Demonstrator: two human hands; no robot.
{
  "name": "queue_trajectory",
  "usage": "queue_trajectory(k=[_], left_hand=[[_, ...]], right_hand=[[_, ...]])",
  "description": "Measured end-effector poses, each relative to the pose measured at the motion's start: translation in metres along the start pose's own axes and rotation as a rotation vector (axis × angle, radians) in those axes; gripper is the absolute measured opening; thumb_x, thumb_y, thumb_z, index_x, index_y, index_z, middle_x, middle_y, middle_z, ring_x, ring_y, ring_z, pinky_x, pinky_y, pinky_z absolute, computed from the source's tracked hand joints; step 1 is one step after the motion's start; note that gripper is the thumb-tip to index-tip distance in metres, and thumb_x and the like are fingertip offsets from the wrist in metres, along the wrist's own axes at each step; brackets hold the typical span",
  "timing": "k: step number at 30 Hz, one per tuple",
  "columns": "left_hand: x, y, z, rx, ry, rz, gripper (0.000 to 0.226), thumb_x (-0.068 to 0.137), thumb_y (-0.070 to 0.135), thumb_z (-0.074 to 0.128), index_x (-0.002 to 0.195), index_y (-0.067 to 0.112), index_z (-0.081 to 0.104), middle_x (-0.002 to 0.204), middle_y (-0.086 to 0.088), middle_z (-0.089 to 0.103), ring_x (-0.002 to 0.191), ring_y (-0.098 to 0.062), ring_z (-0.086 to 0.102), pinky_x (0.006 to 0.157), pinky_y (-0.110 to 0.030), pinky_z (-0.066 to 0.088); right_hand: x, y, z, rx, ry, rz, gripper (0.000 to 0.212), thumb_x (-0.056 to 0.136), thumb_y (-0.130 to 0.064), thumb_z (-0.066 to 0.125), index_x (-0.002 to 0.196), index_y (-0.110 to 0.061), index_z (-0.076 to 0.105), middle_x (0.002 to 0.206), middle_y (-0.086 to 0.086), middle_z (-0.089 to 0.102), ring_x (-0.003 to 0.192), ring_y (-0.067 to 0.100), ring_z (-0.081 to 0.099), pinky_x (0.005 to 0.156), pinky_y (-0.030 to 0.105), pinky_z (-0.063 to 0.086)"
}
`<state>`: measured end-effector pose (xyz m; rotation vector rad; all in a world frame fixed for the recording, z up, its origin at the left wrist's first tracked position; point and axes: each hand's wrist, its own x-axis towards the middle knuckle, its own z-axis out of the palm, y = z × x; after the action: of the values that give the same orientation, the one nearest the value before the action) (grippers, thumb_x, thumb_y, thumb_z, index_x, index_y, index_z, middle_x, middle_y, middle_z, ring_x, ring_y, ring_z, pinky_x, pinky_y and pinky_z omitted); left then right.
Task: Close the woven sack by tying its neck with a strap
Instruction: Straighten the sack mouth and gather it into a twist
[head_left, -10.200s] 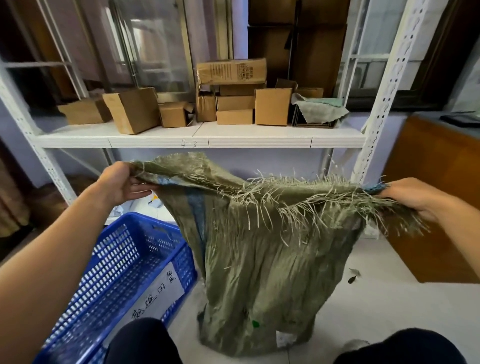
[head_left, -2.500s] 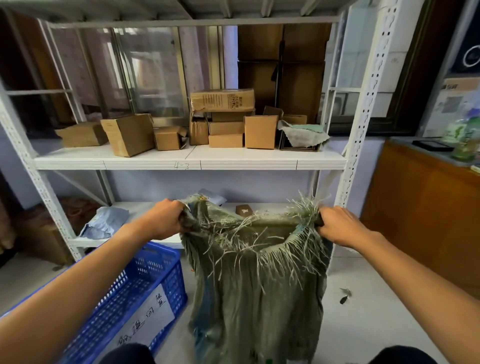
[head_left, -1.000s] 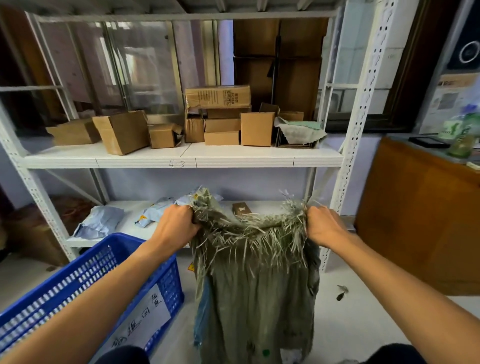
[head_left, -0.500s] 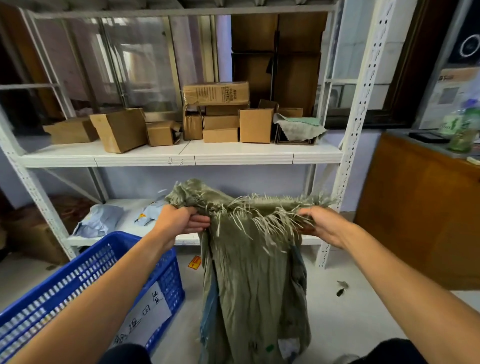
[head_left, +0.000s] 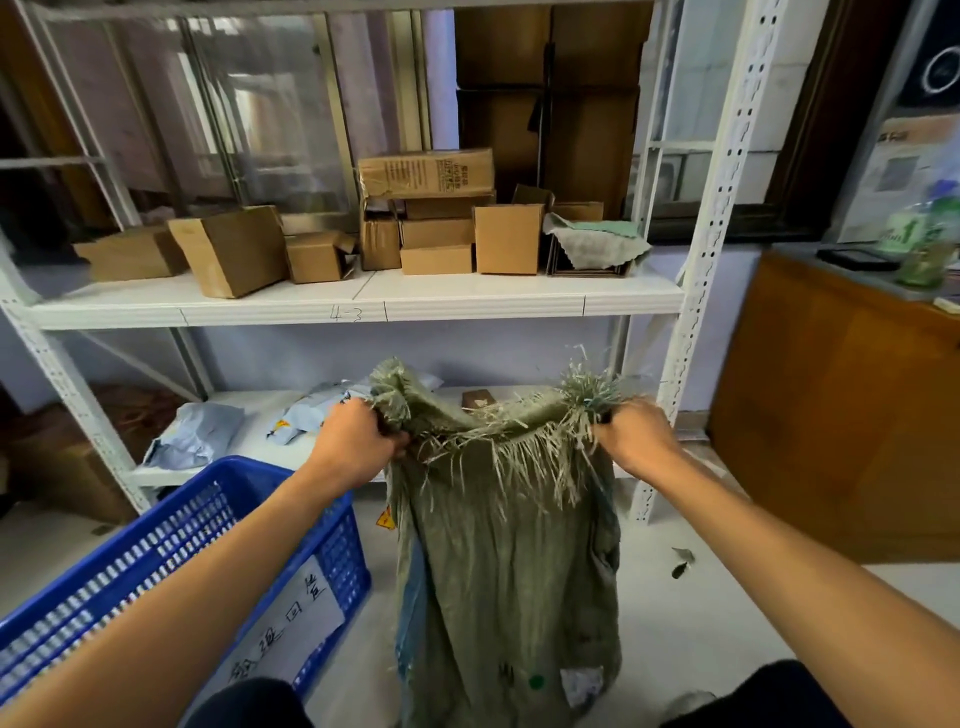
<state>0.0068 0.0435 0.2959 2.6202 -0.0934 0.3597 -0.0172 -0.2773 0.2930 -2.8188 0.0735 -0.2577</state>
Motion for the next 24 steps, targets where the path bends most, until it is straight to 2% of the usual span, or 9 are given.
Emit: queue_trajectory(k=[2,5,11,14,16,18,20,22,24], left_hand=[[-0.001,0.001,0.000,0.025,-0.002,-0.006,0.023,0.090,0.022,0.070,0.073,0.007,0.076,0.060,0.002,0.069,0.056,-0.009,0.065,0.063,-0.022,0.053],[0.002,0.000,-0.005,0.268,0.090,0.182,0.019,0.086,0.025,0.068,0.081,0.007,0.073,0.082,-0.012,0.074,0.075,-0.033,0.068,0.069,-0.038,0.057],[-0.006,0.007,-0.003,0.533,0.026,0.525,0.008,0.095,0.008,0.055,0.101,0.006,0.060,0.088,-0.012,0.070,0.073,-0.033,0.070,0.058,-0.039,0.052],[-0.009,0.011,0.000,0.526,-0.011,0.457,0.014,0.099,0.014,0.048,0.107,0.004,0.055,0.088,-0.016,0.068,0.076,-0.036,0.067,0.059,-0.039,0.043],[-0.010,0.021,0.000,0.367,-0.055,0.258,0.019,0.097,0.019,0.050,0.100,0.003,0.058,0.089,-0.020,0.069,0.083,-0.040,0.066,0.063,-0.039,0.043],[-0.008,0.028,0.001,0.003,-0.132,0.037,0.018,0.094,0.015,0.055,0.085,0.001,0.062,0.070,-0.015,0.070,0.069,-0.032,0.071,0.057,-0.035,0.049],[-0.006,0.031,-0.001,-0.433,-0.246,-0.202,0.021,0.094,0.005,0.053,0.075,0.000,0.060,0.048,-0.008,0.063,0.042,-0.021,0.065,0.046,-0.030,0.053],[-0.005,0.028,-0.004,-0.764,-0.322,-0.355,0.019,0.095,0.004,0.051,0.081,-0.003,0.062,0.059,-0.016,0.070,0.051,-0.025,0.072,0.052,-0.031,0.059],[-0.005,0.024,-0.006,-0.980,-0.351,-0.428,0.019,0.098,0.005,0.048,0.089,-0.002,0.062,0.083,-0.023,0.076,0.075,-0.030,0.077,0.064,-0.034,0.063]], right_hand=[[0.000,0.001,0.001,-0.056,0.000,-0.011,0.031,0.103,-0.029,0.051,0.097,-0.005,0.071,0.089,0.005,0.061,0.108,0.025,0.057,0.102,0.032,0.036],[-0.001,0.005,0.000,-0.157,0.030,-0.135,0.034,0.101,-0.033,0.055,0.112,-0.005,0.071,0.123,0.008,0.066,0.127,0.024,0.052,0.108,0.027,0.027],[0.000,-0.007,0.004,-0.134,-0.023,-0.092,0.023,0.093,-0.024,0.049,0.107,-0.010,0.062,0.110,0.008,0.064,0.106,0.030,0.059,0.086,0.036,0.048],[0.004,-0.009,0.002,0.074,-0.092,0.141,0.027,0.090,-0.027,0.052,0.109,-0.012,0.063,0.105,0.010,0.068,0.090,0.028,0.069,0.079,0.038,0.059],[0.004,-0.011,0.003,0.258,-0.100,0.248,0.021,0.091,-0.025,0.051,0.098,-0.010,0.064,0.084,0.009,0.069,0.065,0.021,0.070,0.053,0.026,0.057],[-0.001,-0.014,0.005,0.440,-0.138,0.305,0.018,0.097,-0.017,0.049,0.091,-0.008,0.063,0.077,0.006,0.066,0.058,0.014,0.061,0.038,0.013,0.043],[-0.004,-0.013,0.005,0.628,-0.186,0.331,0.022,0.101,-0.014,0.046,0.107,-0.006,0.065,0.098,0.008,0.067,0.075,0.014,0.059,0.055,0.009,0.047],[-0.003,-0.012,0.005,0.743,-0.236,0.339,0.025,0.103,-0.019,0.045,0.117,-0.008,0.063,0.115,0.010,0.065,0.092,0.016,0.057,0.083,0.020,0.048],[-0.003,-0.011,0.003,0.869,-0.307,0.360,0.020,0.103,-0.018,0.043,0.096,-0.013,0.061,0.093,0.009,0.067,0.075,0.015,0.059,0.066,0.021,0.051]])
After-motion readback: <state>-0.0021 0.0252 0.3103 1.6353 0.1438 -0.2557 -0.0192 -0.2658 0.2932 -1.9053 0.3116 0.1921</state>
